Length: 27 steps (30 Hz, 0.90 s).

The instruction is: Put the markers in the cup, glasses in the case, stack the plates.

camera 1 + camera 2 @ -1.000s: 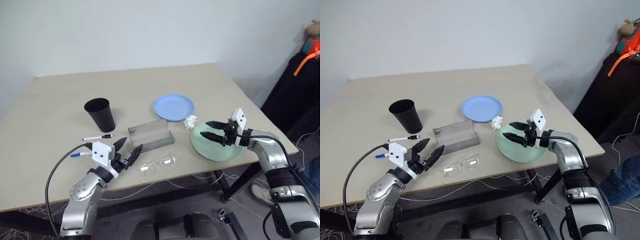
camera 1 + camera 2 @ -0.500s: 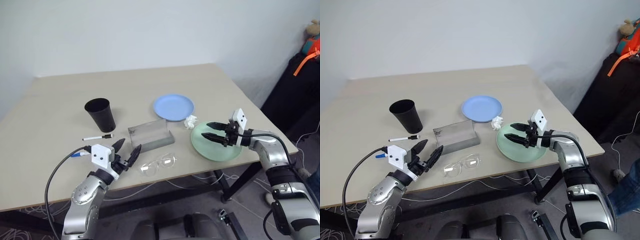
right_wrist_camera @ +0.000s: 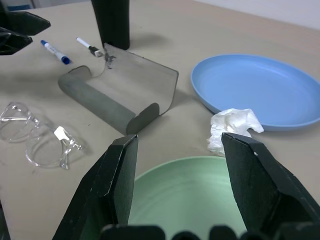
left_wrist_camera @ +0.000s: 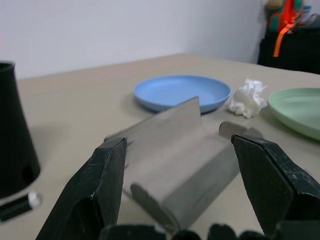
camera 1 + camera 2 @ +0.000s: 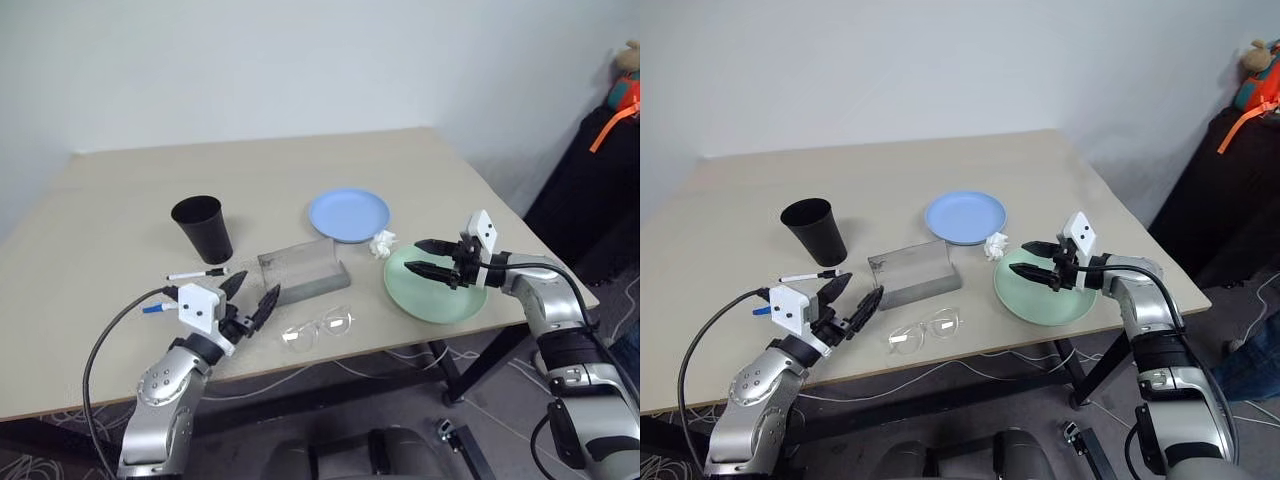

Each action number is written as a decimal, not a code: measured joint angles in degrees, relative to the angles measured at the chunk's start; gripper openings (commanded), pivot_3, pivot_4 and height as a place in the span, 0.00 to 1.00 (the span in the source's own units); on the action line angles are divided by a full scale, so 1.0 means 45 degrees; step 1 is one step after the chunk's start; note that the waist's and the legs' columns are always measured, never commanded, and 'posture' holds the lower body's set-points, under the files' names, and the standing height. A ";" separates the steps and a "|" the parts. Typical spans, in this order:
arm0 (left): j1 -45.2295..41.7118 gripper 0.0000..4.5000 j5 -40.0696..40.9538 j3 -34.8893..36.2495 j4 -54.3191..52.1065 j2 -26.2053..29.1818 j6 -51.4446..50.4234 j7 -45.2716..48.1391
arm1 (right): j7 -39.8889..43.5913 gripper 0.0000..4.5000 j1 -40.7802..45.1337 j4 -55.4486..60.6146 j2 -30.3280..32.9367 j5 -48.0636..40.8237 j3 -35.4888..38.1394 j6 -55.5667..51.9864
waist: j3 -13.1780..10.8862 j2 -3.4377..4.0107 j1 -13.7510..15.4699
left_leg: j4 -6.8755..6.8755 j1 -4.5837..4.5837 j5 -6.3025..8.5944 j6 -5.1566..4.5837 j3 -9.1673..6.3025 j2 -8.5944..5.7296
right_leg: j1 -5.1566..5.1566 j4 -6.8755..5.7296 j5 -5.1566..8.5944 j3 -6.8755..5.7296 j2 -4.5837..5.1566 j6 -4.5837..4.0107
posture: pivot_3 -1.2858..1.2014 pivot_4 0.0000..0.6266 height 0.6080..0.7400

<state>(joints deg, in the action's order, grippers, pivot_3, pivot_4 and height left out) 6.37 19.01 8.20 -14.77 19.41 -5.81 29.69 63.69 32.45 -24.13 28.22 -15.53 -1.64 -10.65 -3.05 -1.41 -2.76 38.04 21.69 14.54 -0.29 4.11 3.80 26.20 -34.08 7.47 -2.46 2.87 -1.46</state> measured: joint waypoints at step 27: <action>-0.2945 0.79 -0.0010 -0.1131 0.2974 -0.0013 0.0033 0.1846 | -0.1903 1.00 -0.2756 0.6524 0.1271 -0.0042 -0.0757 -0.5501 | 0.0003 0.0001 0.0006 | 0.0012 0.0006 0.0002 0.0000 -0.0011 -0.0004 | -0.0004 0.0004 0.0000 -0.0001 -0.0001 0.0001 | 0.52 0.00 1.00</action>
<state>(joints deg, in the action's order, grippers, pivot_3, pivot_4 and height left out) -6.88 18.97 3.11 -1.38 19.35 -5.67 38.00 55.13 20.05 5.22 33.94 -15.72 -5.05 -35.40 -3.04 -1.41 -2.73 38.10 21.72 14.55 -0.29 4.06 3.78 26.18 -34.06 7.47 -2.46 2.87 -1.46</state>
